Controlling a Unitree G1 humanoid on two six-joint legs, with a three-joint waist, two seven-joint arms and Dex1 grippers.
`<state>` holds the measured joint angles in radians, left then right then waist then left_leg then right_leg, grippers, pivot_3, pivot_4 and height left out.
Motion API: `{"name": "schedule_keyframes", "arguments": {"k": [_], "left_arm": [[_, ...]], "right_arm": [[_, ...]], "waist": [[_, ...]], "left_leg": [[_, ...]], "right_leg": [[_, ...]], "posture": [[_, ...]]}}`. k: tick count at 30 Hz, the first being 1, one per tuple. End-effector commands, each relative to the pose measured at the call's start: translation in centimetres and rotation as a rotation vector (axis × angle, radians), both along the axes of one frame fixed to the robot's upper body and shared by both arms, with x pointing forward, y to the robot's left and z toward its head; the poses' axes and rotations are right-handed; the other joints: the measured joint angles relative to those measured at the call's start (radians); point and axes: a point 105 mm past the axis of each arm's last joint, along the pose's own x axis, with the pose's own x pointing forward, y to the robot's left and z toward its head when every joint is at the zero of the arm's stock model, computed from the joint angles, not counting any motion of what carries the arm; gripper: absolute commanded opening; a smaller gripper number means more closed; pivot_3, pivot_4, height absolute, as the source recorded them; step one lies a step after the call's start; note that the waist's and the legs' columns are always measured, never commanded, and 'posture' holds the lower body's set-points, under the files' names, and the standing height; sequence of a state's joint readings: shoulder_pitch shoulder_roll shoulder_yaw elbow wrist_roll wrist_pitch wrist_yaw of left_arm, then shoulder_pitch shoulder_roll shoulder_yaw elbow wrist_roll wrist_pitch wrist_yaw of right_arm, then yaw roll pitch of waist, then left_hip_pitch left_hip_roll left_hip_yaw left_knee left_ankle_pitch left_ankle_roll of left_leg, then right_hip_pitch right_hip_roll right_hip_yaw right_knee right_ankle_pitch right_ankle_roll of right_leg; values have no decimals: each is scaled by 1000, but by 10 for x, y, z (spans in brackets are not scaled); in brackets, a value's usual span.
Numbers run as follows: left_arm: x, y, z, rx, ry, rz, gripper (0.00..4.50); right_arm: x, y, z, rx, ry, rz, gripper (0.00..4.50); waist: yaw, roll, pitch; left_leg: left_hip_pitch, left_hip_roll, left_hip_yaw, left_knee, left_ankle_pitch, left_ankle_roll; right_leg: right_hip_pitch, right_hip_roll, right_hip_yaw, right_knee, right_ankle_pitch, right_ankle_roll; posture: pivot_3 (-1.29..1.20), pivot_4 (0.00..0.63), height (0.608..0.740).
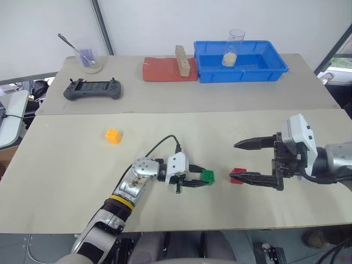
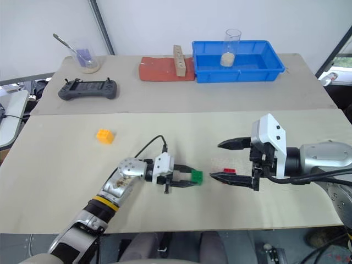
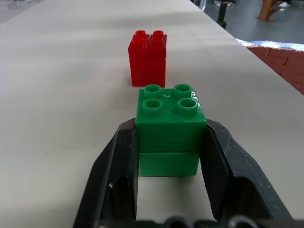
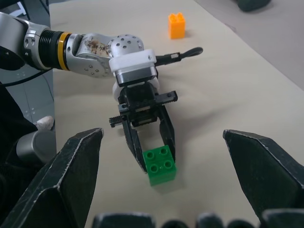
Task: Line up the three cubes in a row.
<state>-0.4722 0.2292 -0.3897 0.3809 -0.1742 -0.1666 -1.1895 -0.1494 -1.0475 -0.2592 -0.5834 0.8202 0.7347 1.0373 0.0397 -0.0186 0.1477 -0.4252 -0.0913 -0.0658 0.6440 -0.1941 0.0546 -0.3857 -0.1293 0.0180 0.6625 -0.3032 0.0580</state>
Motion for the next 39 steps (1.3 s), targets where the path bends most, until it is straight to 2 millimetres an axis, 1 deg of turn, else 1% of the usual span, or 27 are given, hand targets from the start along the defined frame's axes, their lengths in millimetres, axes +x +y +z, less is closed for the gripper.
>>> {"name": "schedule_keyframes", "arguments": {"k": [1,6,10,17,24,29,31,32,35,36,39], "left_arm": [[6,-8,6,-11,-32,-8,1285],[14,-21,8,-22,-43,-1,1285],[17,-25,7,-26,-49,5,1285],[15,-29,6,-29,-54,-13,1285],[9,-27,6,-27,-37,-53,1285],[8,-27,6,-27,-38,-55,1285],[9,-27,6,-28,-42,-47,2337],[10,-28,6,-27,-42,-47,2650],[10,-28,6,-28,-42,-44,4184],[11,-27,6,-29,-41,-41,4473],[11,-23,5,-22,-37,-34,4473]], "right_arm": [[-4,-1,11,-15,-72,4,4500],[-5,-3,9,-15,-68,-8,4500],[-7,-8,4,-34,-59,-21,4500],[-6,-11,4,-36,-65,-36,4500],[-3,-12,4,-28,-68,-46,4500],[-2,-10,4,-25,-70,-45,4500],[-2,-10,4,-23,-69,-43,4500],[-2,-10,4,-23,-69,-42,4500],[-1,-10,4,-22,-70,-40,4500],[-1,-10,4,-22,-69,-39,4500],[0,-9,3,-22,-68,-36,4500]], "waist": [[0,0,0],[-1,-1,0],[-1,-1,0],[-1,-1,0],[-2,-1,0],[-1,-1,0],[-1,-1,0],[-2,-1,1],[-2,-1,1],[-2,-1,0],[-2,-1,0]], "left_leg": [[0,0,0,0,0,0],[0,0,0,0,0,0],[0,0,0,1,0,0],[0,0,0,1,0,0],[0,0,0,1,0,0],[0,0,0,1,0,0],[0,0,0,1,0,0],[0,0,0,1,0,0],[0,0,0,1,0,0],[0,0,0,1,0,0],[0,0,0,1,0,0]], "right_leg": [[0,0,0,0,0,0],[0,0,0,0,0,0],[0,0,-1,1,0,0],[1,0,-1,1,0,0],[1,0,-1,1,0,0],[1,0,-1,1,0,0],[1,0,-1,1,0,0],[1,0,-1,1,0,0],[1,0,-1,1,0,0],[1,0,-1,1,0,0],[1,0,-1,1,0,0]], "posture": [[0,150,740],[0,150,740],[0,150,740],[0,150,740],[0,150,740],[0,150,740],[0,150,740],[0,150,740],[0,150,740],[0,150,740],[0,150,740]]}}
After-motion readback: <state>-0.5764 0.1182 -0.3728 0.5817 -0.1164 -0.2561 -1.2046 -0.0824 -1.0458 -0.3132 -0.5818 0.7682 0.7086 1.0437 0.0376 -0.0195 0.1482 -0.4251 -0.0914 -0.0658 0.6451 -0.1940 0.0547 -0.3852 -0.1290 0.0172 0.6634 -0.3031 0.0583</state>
